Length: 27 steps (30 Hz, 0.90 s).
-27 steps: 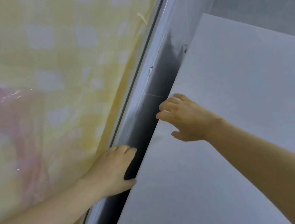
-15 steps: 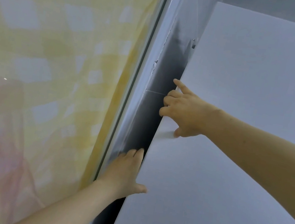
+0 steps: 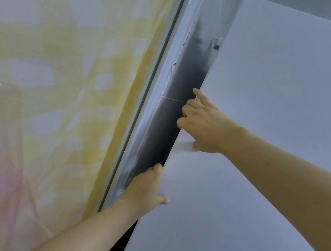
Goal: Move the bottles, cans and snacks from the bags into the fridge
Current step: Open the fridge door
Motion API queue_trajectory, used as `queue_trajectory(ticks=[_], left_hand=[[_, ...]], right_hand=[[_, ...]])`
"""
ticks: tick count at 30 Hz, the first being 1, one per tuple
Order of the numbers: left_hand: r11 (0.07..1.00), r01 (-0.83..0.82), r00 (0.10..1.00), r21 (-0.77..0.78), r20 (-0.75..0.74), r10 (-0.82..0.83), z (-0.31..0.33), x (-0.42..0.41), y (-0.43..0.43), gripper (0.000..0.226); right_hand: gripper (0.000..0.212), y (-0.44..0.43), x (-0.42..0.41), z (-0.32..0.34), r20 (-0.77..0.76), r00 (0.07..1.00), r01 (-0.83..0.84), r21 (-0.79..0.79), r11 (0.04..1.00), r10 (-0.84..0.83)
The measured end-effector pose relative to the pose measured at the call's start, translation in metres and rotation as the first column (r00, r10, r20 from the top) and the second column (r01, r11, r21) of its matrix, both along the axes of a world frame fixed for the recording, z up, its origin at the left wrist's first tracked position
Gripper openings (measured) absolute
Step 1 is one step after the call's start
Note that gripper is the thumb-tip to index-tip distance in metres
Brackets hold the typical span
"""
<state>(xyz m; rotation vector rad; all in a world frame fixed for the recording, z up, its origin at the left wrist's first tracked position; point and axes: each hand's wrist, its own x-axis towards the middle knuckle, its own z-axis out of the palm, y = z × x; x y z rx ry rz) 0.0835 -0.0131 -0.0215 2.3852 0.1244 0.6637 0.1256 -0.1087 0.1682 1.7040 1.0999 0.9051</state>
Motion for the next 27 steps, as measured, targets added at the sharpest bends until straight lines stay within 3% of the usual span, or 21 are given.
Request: queue_trajectory(ticks=[16,27], left_hand=[[0.991,-0.121,0.993,0.055,-0.002,0.121,0.004,-0.123,-0.058,0.042],[0.968,-0.197,0.98,0.157,-0.005,0.2,0.0,-0.257,-0.174,0.046]], right_hand=[[0.031,-0.06,-0.105,-0.008,0.012,0.97,-0.244,0.082,0.966,0.243],[0.032,-0.185,-0.223,-0.014,-0.01,0.849,-0.517,0.19,0.835,0.528]])
